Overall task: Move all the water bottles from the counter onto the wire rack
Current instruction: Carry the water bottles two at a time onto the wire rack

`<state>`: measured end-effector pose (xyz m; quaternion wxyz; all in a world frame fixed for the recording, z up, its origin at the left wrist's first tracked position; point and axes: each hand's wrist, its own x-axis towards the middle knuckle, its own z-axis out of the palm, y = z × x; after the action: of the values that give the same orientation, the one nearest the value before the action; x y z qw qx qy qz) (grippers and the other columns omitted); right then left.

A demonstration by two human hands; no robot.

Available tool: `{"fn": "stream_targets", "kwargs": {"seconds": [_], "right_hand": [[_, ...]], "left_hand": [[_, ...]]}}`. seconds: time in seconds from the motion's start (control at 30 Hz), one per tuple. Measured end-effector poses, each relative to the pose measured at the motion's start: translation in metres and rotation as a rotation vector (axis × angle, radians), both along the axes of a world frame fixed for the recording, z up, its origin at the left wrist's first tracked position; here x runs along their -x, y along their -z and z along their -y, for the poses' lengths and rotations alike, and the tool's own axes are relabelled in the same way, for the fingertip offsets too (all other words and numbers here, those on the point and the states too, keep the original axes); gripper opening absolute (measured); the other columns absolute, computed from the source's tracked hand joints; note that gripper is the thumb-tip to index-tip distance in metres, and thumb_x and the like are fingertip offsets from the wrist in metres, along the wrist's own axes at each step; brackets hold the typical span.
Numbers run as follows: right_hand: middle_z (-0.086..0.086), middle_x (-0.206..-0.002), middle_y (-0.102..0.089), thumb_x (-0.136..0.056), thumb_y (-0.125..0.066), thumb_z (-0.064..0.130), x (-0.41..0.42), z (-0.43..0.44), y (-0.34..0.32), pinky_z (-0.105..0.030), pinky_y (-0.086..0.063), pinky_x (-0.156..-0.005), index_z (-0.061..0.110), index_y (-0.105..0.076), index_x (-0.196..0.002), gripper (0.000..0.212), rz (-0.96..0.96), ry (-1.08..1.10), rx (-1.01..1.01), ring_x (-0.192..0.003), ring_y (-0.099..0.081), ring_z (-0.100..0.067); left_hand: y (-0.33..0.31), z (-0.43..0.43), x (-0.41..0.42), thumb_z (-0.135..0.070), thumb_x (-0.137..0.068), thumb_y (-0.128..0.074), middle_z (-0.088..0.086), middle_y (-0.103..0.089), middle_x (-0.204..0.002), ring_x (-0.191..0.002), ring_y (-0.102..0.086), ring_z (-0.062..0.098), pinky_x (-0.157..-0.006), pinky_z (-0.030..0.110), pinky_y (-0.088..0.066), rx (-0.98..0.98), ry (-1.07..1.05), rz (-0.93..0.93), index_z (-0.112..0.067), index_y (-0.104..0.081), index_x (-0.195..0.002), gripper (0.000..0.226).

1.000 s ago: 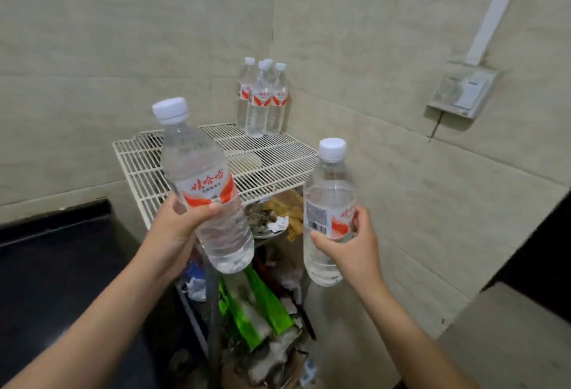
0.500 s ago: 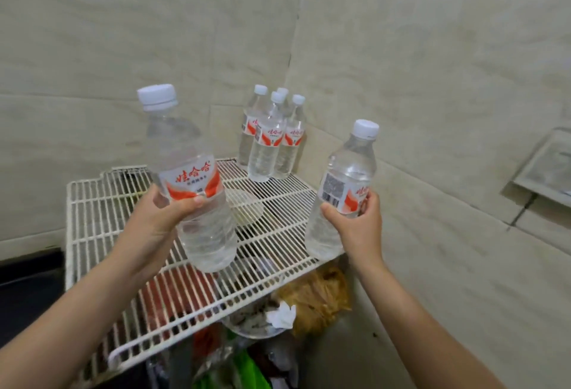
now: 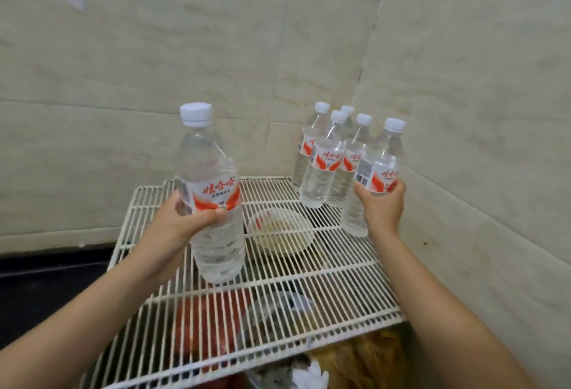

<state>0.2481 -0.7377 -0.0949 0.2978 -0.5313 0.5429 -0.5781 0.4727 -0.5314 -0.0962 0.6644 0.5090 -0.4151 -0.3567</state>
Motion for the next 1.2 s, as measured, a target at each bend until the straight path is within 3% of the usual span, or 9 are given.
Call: {"fn": "stream_targets", "kwargs": {"seconds": [0.2, 0.4, 0.5, 0.6, 0.7, 0.8, 0.93, 1.07, 1.2], "right_hand": [[-0.014, -0.122, -0.059, -0.071, -0.076, 0.019, -0.006, 0.028, 0.001, -0.024, -0.039, -0.077, 0.006, -0.043, -0.123, 0.063, -0.017, -0.049, -0.022, -0.107, -0.059, -0.029], [-0.014, -0.126, -0.054, -0.069, -0.078, 0.024, -0.007, 0.043, 0.011, -0.02, -0.04, -0.074, 0.005, -0.038, -0.127, 0.073, -0.114, -0.107, -0.042, -0.104, -0.056, -0.023], [-0.013, -0.13, -0.05, -0.067, -0.079, 0.027, -0.002, 0.049, 0.022, -0.033, -0.046, -0.087, 0.008, -0.034, -0.132, 0.081, -0.232, -0.159, -0.086, -0.115, -0.052, -0.027], [-0.011, -0.129, -0.051, -0.068, -0.078, 0.015, 0.006, 0.055, 0.029, -0.039, -0.045, -0.095, 0.013, -0.031, -0.133, 0.081, -0.248, -0.242, -0.132, -0.119, -0.05, -0.031], [-0.007, -0.127, -0.055, -0.07, -0.075, 0.01, 0.009, 0.058, 0.03, -0.029, -0.041, -0.08, 0.015, -0.031, -0.136, 0.079, -0.245, -0.283, -0.156, -0.114, -0.055, -0.026], [-0.003, -0.122, -0.061, -0.067, -0.078, 0.013, 0.01, 0.06, 0.032, -0.03, -0.045, -0.079, 0.02, -0.04, -0.129, 0.072, -0.229, -0.283, -0.135, -0.108, -0.06, -0.022], [-0.003, -0.122, -0.061, -0.067, -0.078, 0.013, 0.017, 0.06, 0.029, -0.025, -0.043, -0.076, 0.017, -0.043, -0.127, 0.069, -0.218, -0.26, -0.124, -0.109, -0.06, -0.022], [-0.004, -0.127, -0.057, -0.07, -0.077, 0.013, 0.017, 0.06, 0.027, -0.026, -0.042, -0.079, 0.016, -0.039, -0.13, 0.071, -0.264, -0.27, -0.118, -0.115, -0.056, -0.023], [-0.005, -0.132, -0.053, -0.07, -0.077, 0.018, 0.015, 0.06, 0.028, -0.039, -0.046, -0.091, 0.016, -0.032, -0.135, 0.079, -0.329, -0.246, -0.133, -0.119, -0.053, -0.026]], "left_hand": [[-0.006, 0.022, 0.019, -0.035, -0.041, -0.076, 0.001, -0.072, -0.097, -0.093, -0.066, 0.016, -0.078, 0.029, -0.048, -0.039, -0.07, 0.06, -0.019, -0.06, -0.102, 0.065], [-0.006, 0.065, 0.044, -0.007, -0.069, -0.071, 0.004, -0.069, -0.099, -0.086, -0.067, 0.011, -0.075, 0.027, -0.048, -0.118, -0.072, 0.117, -0.016, -0.058, -0.103, 0.038], [-0.01, 0.094, 0.062, -0.005, -0.071, -0.068, 0.003, -0.065, -0.1, -0.094, -0.061, 0.016, -0.081, 0.031, -0.048, -0.139, -0.037, 0.141, -0.015, -0.056, -0.101, 0.034], [-0.011, 0.128, 0.079, -0.003, -0.071, -0.068, 0.001, -0.065, -0.1, -0.093, -0.061, 0.014, -0.081, 0.03, -0.048, -0.126, 0.026, 0.121, -0.015, -0.054, -0.104, 0.037], [-0.01, 0.16, 0.094, -0.001, -0.073, -0.067, 0.001, -0.065, -0.1, -0.093, -0.061, 0.014, -0.081, 0.029, -0.049, -0.129, 0.083, 0.112, -0.01, -0.053, -0.111, 0.042], [-0.008, 0.189, 0.107, -0.004, -0.071, -0.07, -0.003, -0.065, -0.097, -0.094, -0.062, 0.014, -0.078, 0.026, -0.049, -0.1, 0.082, 0.147, -0.013, -0.053, -0.112, 0.046], [-0.004, 0.215, 0.117, -0.007, -0.068, -0.074, 0.003, -0.066, -0.108, -0.101, -0.063, 0.018, -0.092, 0.04, -0.049, -0.095, 0.1, 0.172, -0.011, -0.05, -0.121, 0.059], [0.005, 0.218, 0.114, -0.006, -0.066, -0.075, 0.004, -0.064, -0.113, -0.104, -0.062, 0.018, -0.095, 0.04, -0.048, -0.106, 0.107, 0.174, -0.013, -0.045, -0.128, 0.069], [0.011, 0.217, 0.112, -0.003, -0.067, -0.075, 0.004, -0.057, -0.118, -0.108, -0.058, 0.02, -0.092, 0.036, -0.049, -0.098, 0.045, 0.117, -0.018, -0.034, -0.133, 0.079]]}}
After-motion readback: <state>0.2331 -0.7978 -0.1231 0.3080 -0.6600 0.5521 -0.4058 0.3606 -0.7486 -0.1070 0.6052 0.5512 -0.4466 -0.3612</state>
